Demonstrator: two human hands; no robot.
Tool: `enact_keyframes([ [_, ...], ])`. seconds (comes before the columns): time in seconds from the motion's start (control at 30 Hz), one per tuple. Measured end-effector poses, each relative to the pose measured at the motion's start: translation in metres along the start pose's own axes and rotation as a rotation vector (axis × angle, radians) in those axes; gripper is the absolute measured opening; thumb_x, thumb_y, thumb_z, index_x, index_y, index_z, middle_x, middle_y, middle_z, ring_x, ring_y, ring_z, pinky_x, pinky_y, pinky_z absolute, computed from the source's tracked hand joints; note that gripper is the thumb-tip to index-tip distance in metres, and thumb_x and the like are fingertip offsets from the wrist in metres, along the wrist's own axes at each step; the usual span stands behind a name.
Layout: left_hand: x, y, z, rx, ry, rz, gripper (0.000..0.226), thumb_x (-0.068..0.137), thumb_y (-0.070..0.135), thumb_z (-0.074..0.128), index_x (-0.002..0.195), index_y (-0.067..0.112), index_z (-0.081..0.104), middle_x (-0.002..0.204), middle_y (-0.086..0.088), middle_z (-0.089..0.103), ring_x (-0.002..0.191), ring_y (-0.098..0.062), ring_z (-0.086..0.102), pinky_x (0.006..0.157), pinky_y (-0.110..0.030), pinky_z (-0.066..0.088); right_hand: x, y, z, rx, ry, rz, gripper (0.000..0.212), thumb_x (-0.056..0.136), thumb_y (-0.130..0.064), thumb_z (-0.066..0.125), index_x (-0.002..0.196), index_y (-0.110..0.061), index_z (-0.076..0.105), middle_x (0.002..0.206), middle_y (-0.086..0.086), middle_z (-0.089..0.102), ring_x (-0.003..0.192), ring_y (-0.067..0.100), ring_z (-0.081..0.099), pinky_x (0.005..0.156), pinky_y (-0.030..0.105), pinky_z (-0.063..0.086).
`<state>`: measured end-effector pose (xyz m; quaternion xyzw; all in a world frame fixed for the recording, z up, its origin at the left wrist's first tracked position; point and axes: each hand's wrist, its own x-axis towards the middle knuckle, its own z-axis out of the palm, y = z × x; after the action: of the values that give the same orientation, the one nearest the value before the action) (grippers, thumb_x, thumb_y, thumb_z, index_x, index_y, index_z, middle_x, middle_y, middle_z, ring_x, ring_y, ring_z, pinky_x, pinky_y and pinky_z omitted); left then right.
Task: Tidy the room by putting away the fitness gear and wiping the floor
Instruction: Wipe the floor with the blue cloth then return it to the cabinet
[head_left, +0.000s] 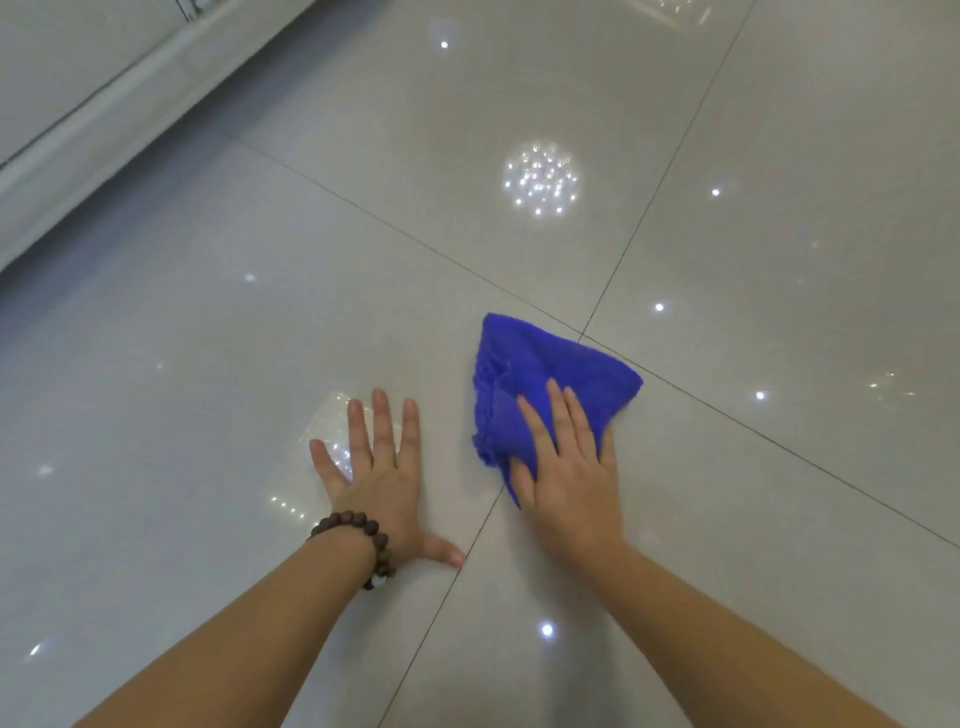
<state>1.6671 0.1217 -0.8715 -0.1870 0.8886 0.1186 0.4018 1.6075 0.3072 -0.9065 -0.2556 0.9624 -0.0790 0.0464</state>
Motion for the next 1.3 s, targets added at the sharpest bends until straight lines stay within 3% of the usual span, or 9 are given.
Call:
enact_keyframes([
  [0.23,-0.001,0.001,0.002,-0.002,0.016,0.009,0.165,0.034,0.089,0.065,0.118,0.018,-0.059,0.122,-0.010,-0.065,0.116,-0.033,-0.056,0.103,-0.070,-0.013,0.162,0.025,-0.012,-0.008,-0.027,0.210,0.057,0.097,-0.046,0.029,0.151,-0.029,0.019,0.160,0.001,0.010,0.147,0.019,0.007,0.117,0.046,0.009],
  [0.43,-0.004,-0.001,0.001,-0.007,-0.005,0.024,0.164,0.037,0.090,0.063,0.122,0.017,-0.056,0.122,-0.012,-0.065,0.115,-0.035,-0.056,0.103,-0.071,-0.013,-0.011,0.040,-0.014,-0.041,-0.083,-0.097,0.058,0.091,-0.041,0.032,0.146,-0.025,0.029,0.155,0.004,0.028,0.143,0.020,0.021,0.111,0.043,0.018],
  [0.63,-0.001,-0.002,0.003,-0.022,0.009,0.031,0.164,0.036,0.089,0.065,0.122,0.018,-0.056,0.125,-0.011,-0.064,0.115,-0.033,-0.059,0.101,-0.069,-0.018,0.175,0.075,-0.035,0.015,-0.007,0.546,0.056,0.100,-0.041,0.025,0.152,-0.026,0.012,0.161,0.002,0.004,0.147,0.021,0.003,0.116,0.052,0.009],
  [0.83,-0.001,-0.002,0.002,-0.003,0.001,-0.004,0.164,0.035,0.089,0.065,0.116,0.019,-0.060,0.123,-0.010,-0.065,0.115,-0.033,-0.057,0.103,-0.070,-0.014,0.193,-0.064,-0.013,0.017,-0.192,-0.136,0.054,0.099,-0.039,0.031,0.151,-0.029,0.019,0.160,-0.005,0.007,0.147,0.015,0.004,0.116,0.046,0.004],
  [0.93,-0.003,0.002,0.001,0.019,0.012,-0.016,0.164,0.035,0.091,0.063,0.117,0.017,-0.059,0.122,-0.012,-0.065,0.117,-0.034,-0.055,0.105,-0.071,-0.009,0.145,-0.036,-0.041,0.342,-0.329,-0.315,0.045,0.098,-0.025,0.041,0.143,-0.021,0.040,0.149,0.000,0.039,0.136,0.018,0.033,0.109,0.033,0.023],
  [1.03,-0.006,0.002,-0.002,0.018,0.000,-0.010,0.164,0.038,0.089,0.065,0.121,0.016,-0.056,0.126,-0.013,-0.063,0.116,-0.035,-0.055,0.104,-0.070,-0.011,0.109,0.026,-0.086,0.713,-0.076,0.076,0.035,0.098,-0.014,0.041,0.131,-0.015,0.053,0.125,0.003,0.058,0.111,0.021,0.052,0.085,0.021,0.033],
  [1.13,-0.004,0.002,0.000,0.016,0.015,0.006,0.163,0.039,0.088,0.066,0.124,0.017,-0.055,0.130,-0.013,-0.061,0.120,-0.035,-0.053,0.103,-0.070,-0.013,0.086,0.105,-0.108,0.629,0.294,0.396,0.039,0.096,-0.020,0.039,0.132,-0.009,0.050,0.137,0.006,0.048,0.122,0.020,0.044,0.093,0.015,0.027],
  [1.2,-0.004,0.002,0.001,0.016,0.025,0.000,0.164,0.037,0.089,0.064,0.124,0.017,-0.055,0.132,-0.013,-0.059,0.124,-0.036,-0.051,0.104,-0.070,-0.012,0.086,0.134,-0.093,0.407,0.188,0.492,0.046,0.094,-0.037,0.039,0.131,-0.012,0.049,0.154,0.005,0.026,0.141,0.024,0.021,0.112,0.032,0.018],
  [1.3,-0.002,0.002,0.004,0.041,0.038,0.000,0.165,0.036,0.090,0.064,0.125,0.017,-0.054,0.134,-0.014,-0.057,0.127,-0.037,-0.048,0.104,-0.070,-0.012,0.091,0.122,-0.054,0.113,-0.007,0.547,0.055,0.091,-0.059,0.041,0.137,-0.029,0.041,0.160,-0.002,0.009,0.147,0.023,0.000,0.114,0.054,0.010],
])
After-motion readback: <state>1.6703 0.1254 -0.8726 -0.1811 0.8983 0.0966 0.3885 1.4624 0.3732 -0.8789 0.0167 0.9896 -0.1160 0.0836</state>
